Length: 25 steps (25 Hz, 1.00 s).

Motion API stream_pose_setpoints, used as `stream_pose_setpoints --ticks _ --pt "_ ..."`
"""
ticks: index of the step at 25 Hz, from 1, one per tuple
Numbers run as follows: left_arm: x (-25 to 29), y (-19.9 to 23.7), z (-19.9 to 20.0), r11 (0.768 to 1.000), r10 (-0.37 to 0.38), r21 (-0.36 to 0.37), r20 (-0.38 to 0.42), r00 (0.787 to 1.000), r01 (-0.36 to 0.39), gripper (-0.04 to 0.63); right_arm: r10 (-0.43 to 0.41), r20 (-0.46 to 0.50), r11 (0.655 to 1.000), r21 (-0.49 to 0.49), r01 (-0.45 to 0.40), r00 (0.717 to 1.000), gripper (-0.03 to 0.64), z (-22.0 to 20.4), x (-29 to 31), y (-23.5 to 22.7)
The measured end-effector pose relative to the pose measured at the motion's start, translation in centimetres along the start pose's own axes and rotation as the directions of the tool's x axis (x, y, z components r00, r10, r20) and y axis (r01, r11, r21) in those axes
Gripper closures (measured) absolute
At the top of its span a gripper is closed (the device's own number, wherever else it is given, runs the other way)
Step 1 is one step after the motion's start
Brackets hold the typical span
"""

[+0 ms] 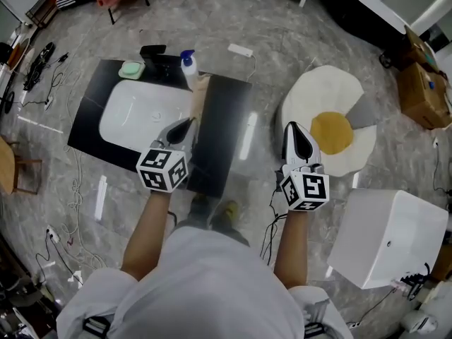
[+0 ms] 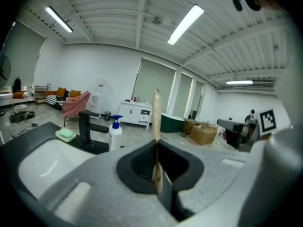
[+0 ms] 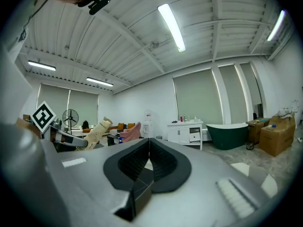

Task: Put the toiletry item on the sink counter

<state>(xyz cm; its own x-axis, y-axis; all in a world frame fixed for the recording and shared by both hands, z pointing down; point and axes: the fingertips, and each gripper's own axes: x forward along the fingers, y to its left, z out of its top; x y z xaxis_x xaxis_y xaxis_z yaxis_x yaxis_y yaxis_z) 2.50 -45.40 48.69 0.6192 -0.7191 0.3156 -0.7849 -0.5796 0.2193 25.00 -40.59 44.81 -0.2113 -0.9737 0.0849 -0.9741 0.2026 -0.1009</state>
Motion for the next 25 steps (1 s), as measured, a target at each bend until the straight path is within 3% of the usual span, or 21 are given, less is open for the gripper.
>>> stream_pose_setpoints --ticks 13,25 --pt "3.7 2.1 -7.0 0.998 -0.002 -0.063 -0.155 0.988 -0.008 0.594 -0.014 -0.031 1.0 0.01 0.015 0.999 0.614 -2.3 2.0 -0.1" --pt "6.7 3.5 -15.0 0.995 -0.004 -0.099 -0.333 0.943 -0.031 0.592 -0.041 -0.054 0.999 0.024 0.043 0.998 0.614 -4.5 2.8 -1.2"
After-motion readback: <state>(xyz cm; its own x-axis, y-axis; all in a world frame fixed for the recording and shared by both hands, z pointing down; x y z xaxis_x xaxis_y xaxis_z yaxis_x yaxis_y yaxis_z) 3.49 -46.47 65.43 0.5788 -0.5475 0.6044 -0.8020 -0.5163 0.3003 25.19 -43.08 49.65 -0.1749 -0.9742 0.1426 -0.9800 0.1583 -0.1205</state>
